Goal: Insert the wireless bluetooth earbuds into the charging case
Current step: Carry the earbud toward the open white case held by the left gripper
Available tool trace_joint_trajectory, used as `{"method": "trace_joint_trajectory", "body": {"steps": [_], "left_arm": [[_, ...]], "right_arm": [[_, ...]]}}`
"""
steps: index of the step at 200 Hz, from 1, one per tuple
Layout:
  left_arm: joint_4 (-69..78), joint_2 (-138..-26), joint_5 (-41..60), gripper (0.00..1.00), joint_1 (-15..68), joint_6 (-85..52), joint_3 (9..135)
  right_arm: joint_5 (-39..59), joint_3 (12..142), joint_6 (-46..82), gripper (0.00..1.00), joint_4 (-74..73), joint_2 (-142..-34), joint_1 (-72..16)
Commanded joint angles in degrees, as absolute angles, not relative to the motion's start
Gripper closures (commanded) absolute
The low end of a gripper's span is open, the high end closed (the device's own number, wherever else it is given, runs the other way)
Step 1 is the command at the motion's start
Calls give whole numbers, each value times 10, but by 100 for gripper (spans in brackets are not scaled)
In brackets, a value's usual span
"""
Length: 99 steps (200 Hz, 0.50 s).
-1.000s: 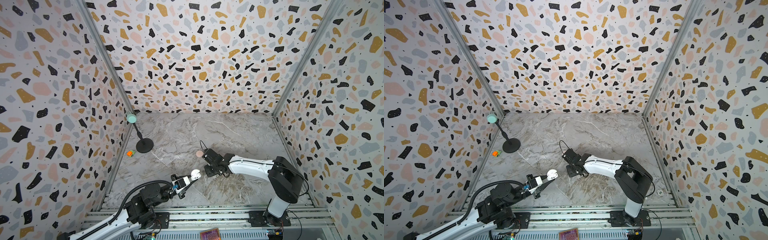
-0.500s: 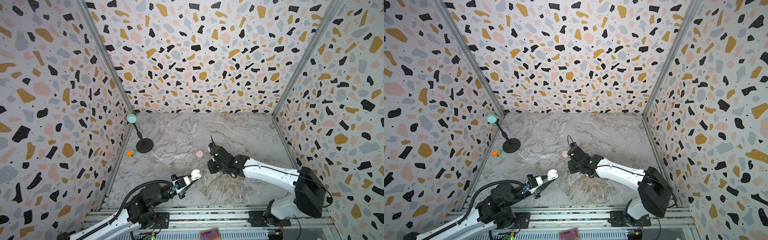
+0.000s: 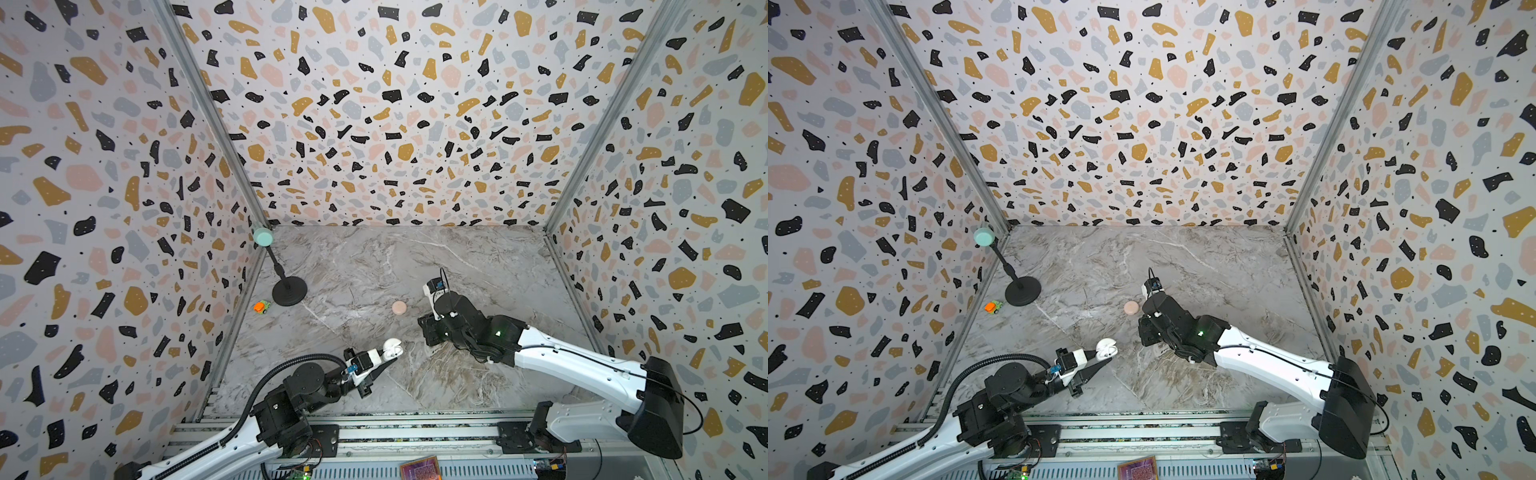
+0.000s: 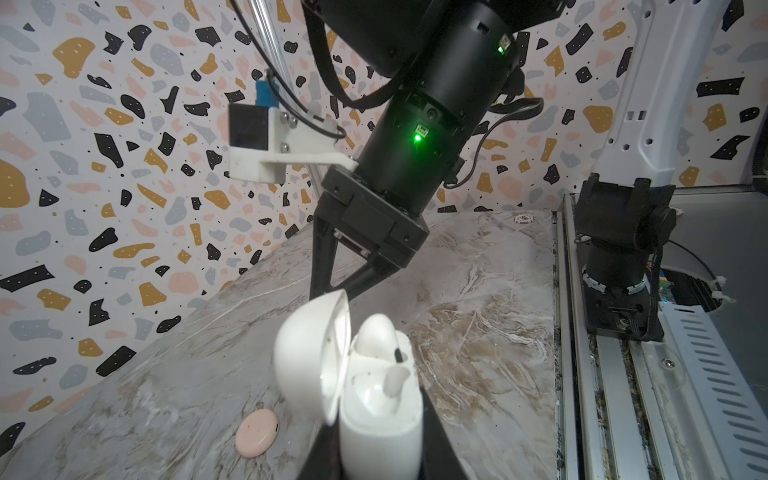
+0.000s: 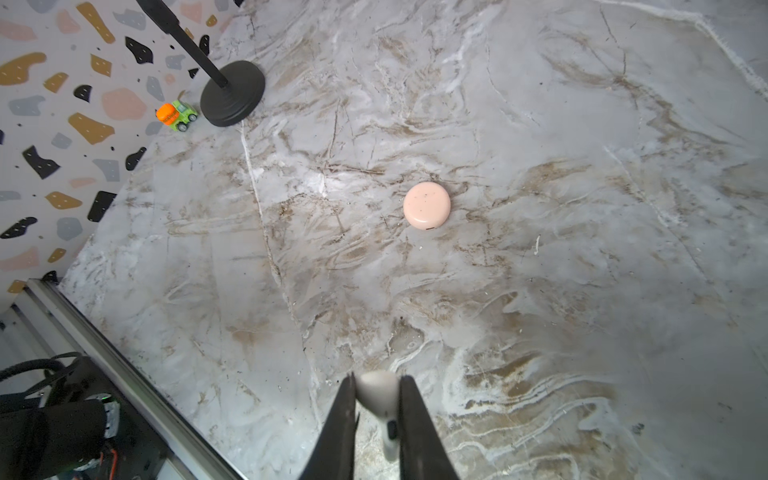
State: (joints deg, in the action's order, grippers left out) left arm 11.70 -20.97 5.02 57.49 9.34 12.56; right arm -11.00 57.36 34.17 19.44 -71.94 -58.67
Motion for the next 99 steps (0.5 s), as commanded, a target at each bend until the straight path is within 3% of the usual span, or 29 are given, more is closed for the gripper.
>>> {"method": "trace_joint_trajectory", "body": {"steps": [1, 99], "left_arm": [[166, -214, 43, 100, 577, 68, 120], [179, -227, 15, 100, 576, 37, 120]], "right_arm": [[-144, 605, 348, 85, 217, -688, -604], [-163, 640, 347, 84, 202, -640, -671]]}}
